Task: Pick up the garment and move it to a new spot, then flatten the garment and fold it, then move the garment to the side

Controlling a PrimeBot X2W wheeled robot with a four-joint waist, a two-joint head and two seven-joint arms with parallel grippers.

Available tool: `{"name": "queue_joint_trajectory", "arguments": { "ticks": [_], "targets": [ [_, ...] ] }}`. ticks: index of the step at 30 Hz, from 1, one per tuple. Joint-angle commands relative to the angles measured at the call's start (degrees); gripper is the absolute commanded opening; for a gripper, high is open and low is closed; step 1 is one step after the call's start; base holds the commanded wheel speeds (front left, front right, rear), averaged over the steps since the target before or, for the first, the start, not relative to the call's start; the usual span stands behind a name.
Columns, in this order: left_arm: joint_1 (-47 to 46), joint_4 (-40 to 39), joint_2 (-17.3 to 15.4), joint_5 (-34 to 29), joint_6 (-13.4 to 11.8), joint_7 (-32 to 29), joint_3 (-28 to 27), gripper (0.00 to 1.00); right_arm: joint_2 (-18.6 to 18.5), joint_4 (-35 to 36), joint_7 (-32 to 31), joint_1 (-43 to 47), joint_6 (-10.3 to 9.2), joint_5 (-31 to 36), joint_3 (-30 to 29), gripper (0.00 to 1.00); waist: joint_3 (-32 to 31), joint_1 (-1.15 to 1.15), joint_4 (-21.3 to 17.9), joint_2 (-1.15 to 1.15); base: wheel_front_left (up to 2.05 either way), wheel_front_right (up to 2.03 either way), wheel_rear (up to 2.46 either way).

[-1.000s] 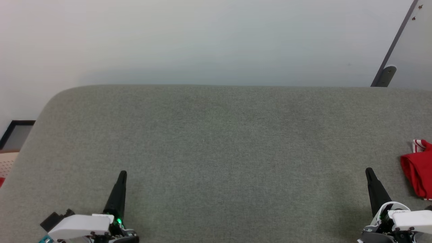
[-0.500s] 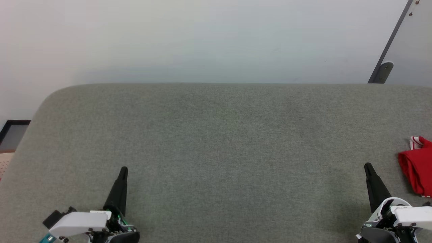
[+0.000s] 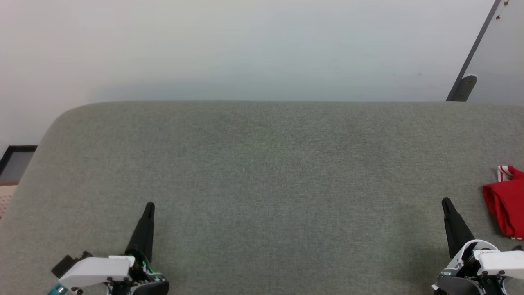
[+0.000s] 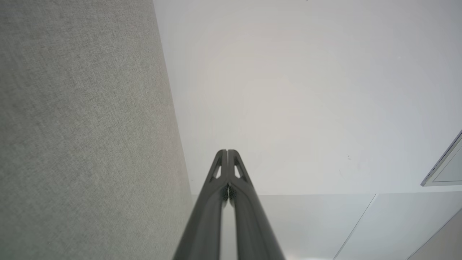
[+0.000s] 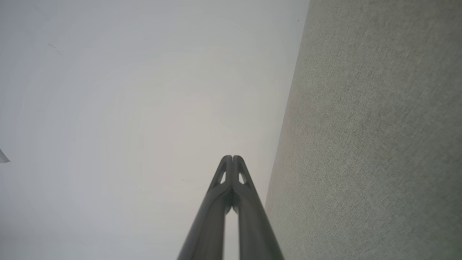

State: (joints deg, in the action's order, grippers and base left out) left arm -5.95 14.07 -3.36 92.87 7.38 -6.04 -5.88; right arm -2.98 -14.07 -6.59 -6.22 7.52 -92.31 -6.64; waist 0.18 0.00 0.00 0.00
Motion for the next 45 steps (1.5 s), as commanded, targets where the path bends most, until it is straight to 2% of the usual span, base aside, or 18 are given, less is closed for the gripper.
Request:
{"name": "queue_joint_trajectory", "arguments": {
  "ticks": [1, 45],
  "targets": [
    [-0.6, 0.08, 0.11, 0.07, 0.2, -0.2, -0.14, 0.0, 0.21, 0.0, -0.12, -0.18, -0.06, -0.18, 0.19, 0.0, 0.0, 0.0, 0.0, 0.0, 0.0, 0.0, 0.0],
    [-0.63, 0.09, 0.35, -0.27, 0.2, -0.4, -0.46, 0.0, 0.21, 0.0, -0.12, -0.18, -0.06, -0.19, 0.2, 0.0, 0.0, 0.0, 0.0, 0.0, 0.0, 0.0, 0.0]
  ]
}}
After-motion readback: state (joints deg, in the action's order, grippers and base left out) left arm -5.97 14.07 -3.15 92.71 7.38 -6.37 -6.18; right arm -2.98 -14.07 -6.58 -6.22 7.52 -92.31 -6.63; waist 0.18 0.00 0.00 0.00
